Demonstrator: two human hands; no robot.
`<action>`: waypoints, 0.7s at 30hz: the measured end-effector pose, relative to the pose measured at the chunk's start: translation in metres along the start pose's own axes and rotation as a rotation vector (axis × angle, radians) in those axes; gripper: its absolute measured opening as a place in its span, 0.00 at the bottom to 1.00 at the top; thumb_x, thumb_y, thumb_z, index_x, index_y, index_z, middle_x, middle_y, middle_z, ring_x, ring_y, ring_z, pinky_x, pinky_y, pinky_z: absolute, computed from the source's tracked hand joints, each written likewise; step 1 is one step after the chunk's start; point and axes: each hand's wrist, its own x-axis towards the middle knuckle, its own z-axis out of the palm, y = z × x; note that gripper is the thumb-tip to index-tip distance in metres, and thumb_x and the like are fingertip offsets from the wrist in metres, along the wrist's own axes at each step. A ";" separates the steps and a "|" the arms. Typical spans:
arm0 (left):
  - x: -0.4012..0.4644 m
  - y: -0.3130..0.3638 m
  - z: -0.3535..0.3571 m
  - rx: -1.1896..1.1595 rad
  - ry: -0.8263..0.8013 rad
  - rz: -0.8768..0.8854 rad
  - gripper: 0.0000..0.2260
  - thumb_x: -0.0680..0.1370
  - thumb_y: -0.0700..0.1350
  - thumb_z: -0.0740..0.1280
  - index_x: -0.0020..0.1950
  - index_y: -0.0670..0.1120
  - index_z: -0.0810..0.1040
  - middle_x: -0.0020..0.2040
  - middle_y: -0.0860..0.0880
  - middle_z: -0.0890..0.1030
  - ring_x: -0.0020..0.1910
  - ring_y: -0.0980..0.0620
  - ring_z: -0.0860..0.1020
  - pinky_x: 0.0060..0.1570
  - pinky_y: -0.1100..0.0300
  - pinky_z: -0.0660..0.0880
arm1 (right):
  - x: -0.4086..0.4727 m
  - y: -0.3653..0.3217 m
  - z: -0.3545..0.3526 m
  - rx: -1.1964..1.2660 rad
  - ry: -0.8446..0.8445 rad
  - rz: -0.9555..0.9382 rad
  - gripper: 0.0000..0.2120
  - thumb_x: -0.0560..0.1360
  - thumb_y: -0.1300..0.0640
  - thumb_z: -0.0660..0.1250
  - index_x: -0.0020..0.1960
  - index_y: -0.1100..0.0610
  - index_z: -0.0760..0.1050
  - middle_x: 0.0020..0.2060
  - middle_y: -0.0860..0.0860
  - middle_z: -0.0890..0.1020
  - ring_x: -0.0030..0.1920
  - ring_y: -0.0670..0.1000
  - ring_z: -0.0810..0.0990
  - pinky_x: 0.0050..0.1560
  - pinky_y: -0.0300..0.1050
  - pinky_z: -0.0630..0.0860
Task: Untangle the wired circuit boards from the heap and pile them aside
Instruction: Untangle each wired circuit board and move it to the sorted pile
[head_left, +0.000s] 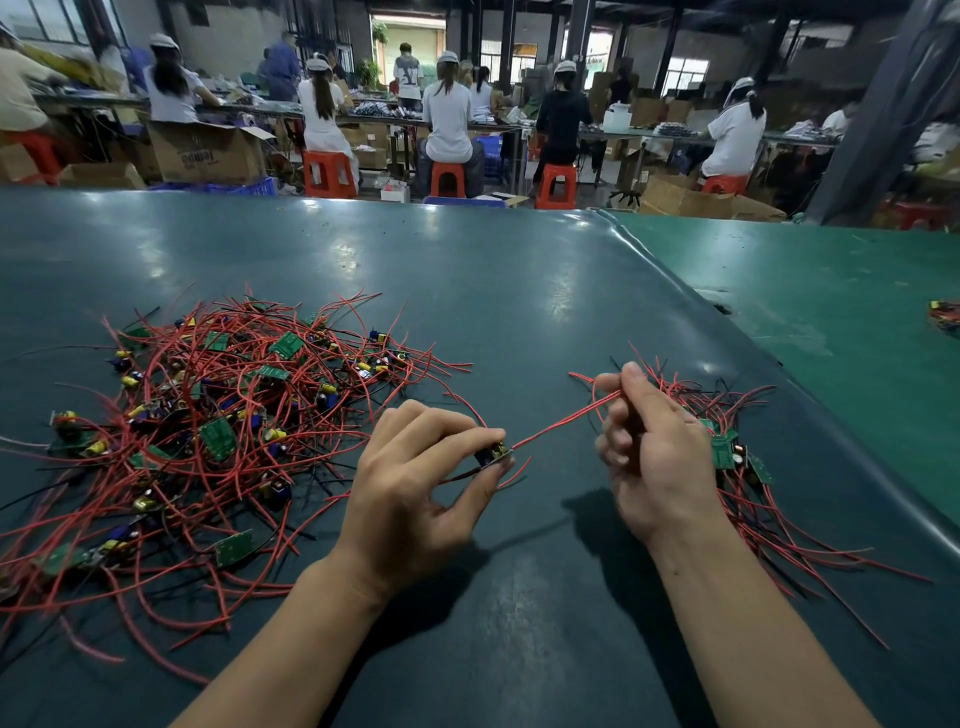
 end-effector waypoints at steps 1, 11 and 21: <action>0.000 0.000 0.000 0.005 0.014 -0.001 0.07 0.73 0.43 0.75 0.48 0.40 0.85 0.44 0.48 0.81 0.40 0.47 0.76 0.41 0.48 0.72 | 0.000 0.001 0.000 0.037 0.029 0.013 0.14 0.81 0.55 0.62 0.40 0.60 0.79 0.25 0.47 0.72 0.20 0.43 0.63 0.20 0.33 0.58; 0.002 -0.003 -0.010 0.100 0.142 -0.073 0.10 0.76 0.46 0.71 0.54 0.43 0.83 0.49 0.60 0.78 0.44 0.51 0.73 0.42 0.45 0.73 | -0.030 0.037 0.017 -0.430 -0.588 0.091 0.06 0.76 0.54 0.67 0.52 0.54 0.75 0.34 0.53 0.80 0.24 0.50 0.70 0.20 0.38 0.66; 0.003 -0.002 -0.009 0.087 -0.049 -0.032 0.16 0.76 0.41 0.69 0.64 0.44 0.79 0.65 0.51 0.78 0.60 0.47 0.74 0.58 0.46 0.71 | -0.034 0.033 0.019 -0.526 -0.355 -0.272 0.16 0.77 0.49 0.65 0.37 0.58 0.80 0.25 0.53 0.78 0.21 0.47 0.70 0.22 0.36 0.65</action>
